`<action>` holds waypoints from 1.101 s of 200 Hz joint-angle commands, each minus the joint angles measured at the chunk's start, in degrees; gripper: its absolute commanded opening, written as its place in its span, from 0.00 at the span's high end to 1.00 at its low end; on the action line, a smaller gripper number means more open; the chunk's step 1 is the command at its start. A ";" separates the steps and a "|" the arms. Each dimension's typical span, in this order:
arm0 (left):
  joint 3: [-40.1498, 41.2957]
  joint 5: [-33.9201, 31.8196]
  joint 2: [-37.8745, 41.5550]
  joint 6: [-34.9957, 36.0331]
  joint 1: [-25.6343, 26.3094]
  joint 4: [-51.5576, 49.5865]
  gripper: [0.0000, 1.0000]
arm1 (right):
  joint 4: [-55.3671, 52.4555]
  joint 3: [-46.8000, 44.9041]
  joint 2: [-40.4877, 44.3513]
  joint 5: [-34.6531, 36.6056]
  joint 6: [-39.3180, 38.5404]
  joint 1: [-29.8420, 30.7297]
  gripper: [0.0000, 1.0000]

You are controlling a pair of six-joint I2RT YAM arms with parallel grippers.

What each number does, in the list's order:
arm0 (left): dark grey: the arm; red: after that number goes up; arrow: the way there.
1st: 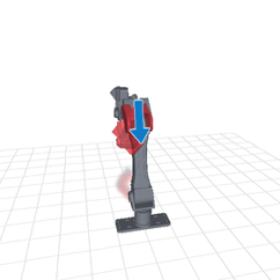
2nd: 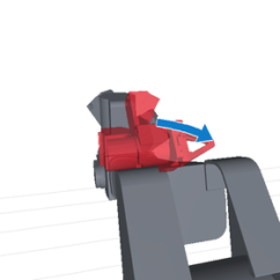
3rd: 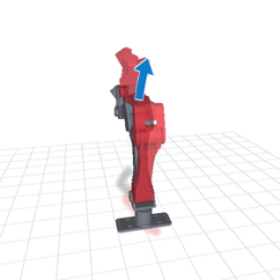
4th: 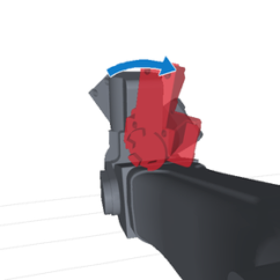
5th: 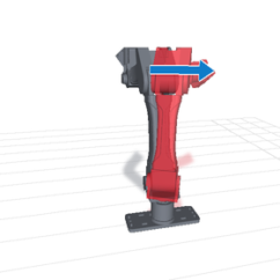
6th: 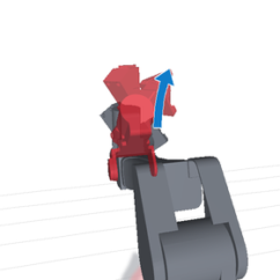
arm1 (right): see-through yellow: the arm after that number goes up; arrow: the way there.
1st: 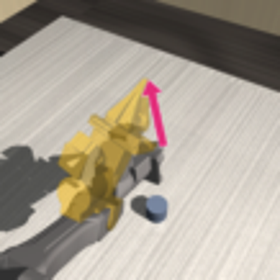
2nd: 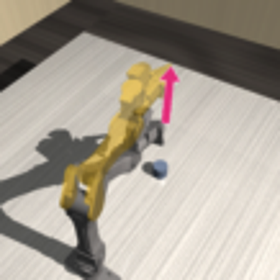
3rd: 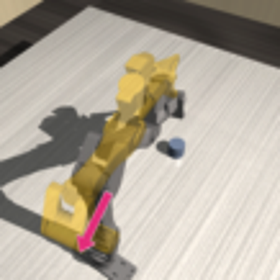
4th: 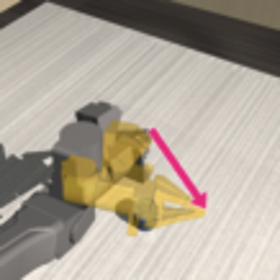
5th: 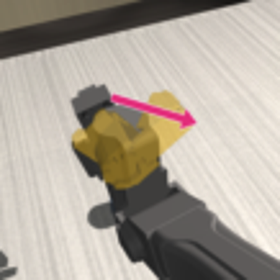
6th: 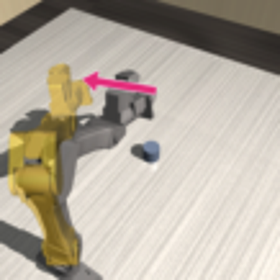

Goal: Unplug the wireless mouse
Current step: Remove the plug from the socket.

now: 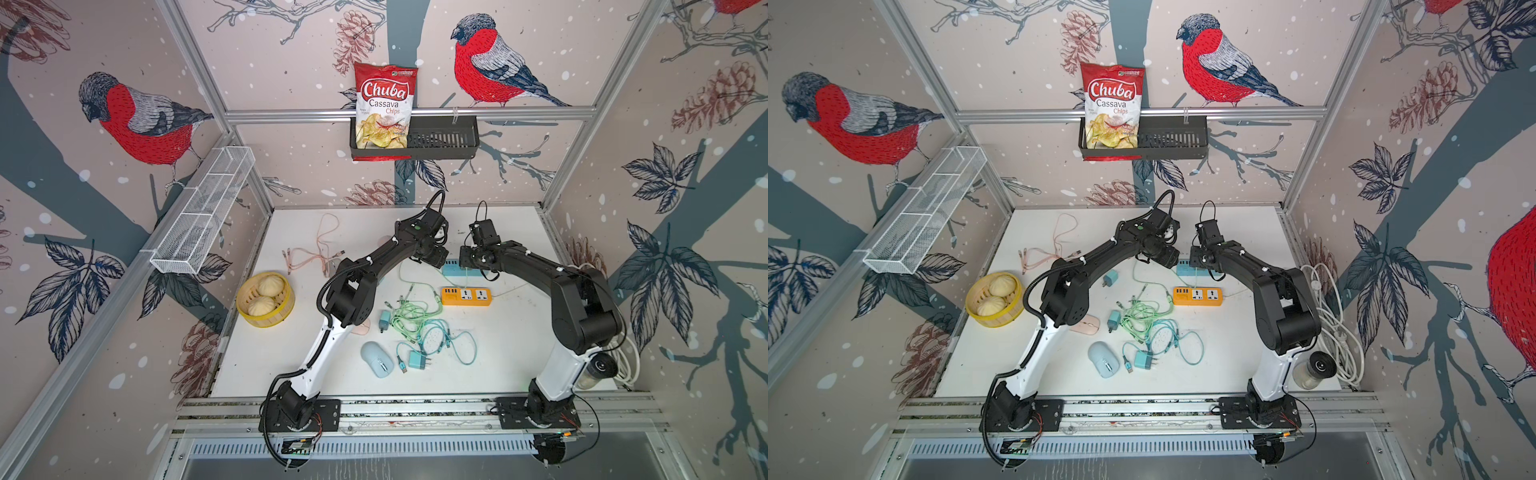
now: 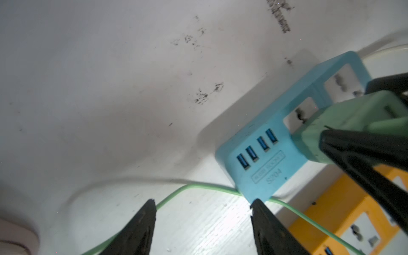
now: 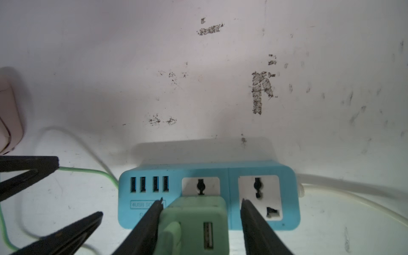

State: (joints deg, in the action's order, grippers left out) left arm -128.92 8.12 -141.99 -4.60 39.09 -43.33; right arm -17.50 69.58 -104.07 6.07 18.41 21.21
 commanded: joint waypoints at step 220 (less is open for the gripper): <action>-3.21 -2.51 -5.32 -3.07 1.07 -1.81 0.27 | -0.43 0.22 -1.53 3.98 2.68 2.52 0.89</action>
State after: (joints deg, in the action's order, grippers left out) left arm -131.41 8.80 -145.64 -8.45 39.97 -41.71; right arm -17.21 69.47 -105.47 11.11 20.49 23.59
